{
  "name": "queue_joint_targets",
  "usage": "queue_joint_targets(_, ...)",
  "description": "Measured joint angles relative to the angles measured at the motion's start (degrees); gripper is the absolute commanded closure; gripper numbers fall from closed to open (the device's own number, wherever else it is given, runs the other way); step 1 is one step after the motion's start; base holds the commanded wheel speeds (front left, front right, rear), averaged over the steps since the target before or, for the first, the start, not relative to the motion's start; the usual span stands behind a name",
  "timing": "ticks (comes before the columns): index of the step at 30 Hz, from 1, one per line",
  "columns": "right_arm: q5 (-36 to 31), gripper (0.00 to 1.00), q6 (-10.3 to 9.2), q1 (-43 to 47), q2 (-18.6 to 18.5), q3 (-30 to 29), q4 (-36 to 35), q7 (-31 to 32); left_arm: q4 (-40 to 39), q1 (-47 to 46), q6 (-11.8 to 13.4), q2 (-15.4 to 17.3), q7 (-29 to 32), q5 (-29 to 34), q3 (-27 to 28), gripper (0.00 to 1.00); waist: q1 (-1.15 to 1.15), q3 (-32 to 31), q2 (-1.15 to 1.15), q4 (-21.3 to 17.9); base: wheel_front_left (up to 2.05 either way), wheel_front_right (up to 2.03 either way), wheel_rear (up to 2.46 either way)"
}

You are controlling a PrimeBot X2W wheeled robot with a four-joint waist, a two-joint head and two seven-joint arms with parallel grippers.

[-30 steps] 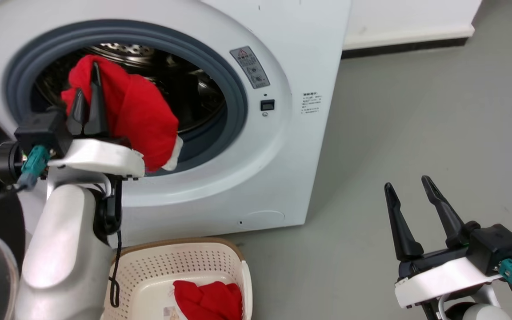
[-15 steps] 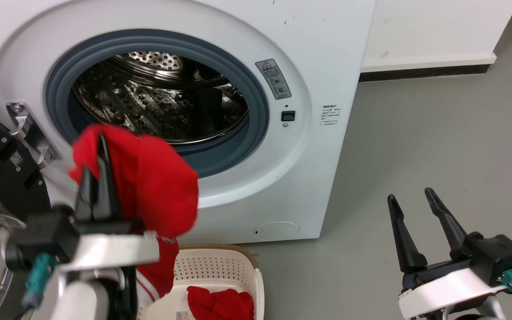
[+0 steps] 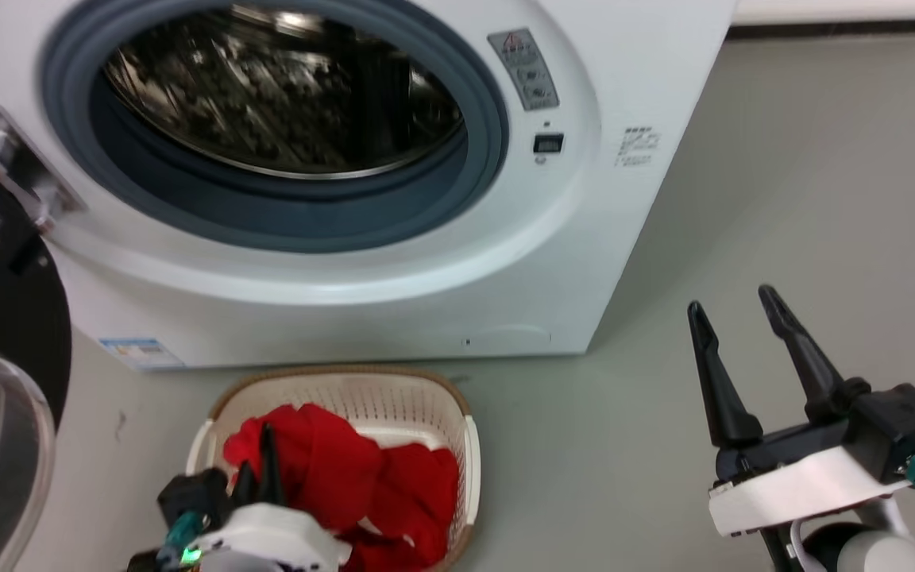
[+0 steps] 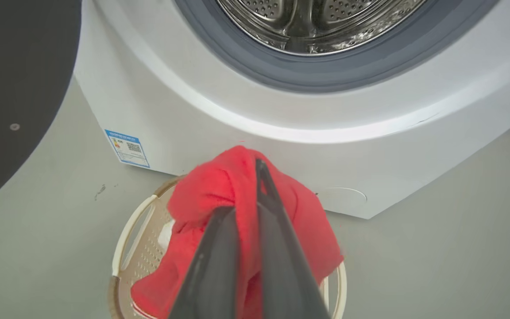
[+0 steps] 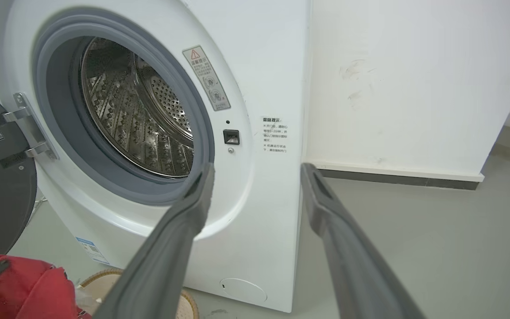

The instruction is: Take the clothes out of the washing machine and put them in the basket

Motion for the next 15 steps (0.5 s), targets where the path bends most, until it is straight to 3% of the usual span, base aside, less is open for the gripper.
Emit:
queue_joint_targets(9, 0.37, 0.00, 0.00, -5.82, -0.01, 1.69, 0.74, -1.59, 22.04, -15.98, -2.45, -1.02, -0.15, -0.25, 0.41, 1.00, 0.01, 12.90, 0.00, -0.73, 0.00, 0.00, 0.00)
queue_joint_targets(15, 1.26, 0.00, 0.00, -9.11, -0.48, 2.50, 2.03, -3.16, 32.88, -25.41, -2.29, -1.09, -0.15, -2.76, 0.42, 1.00, 0.01, 20.46, 0.00, -1.63, 0.00, 0.00, 0.00)
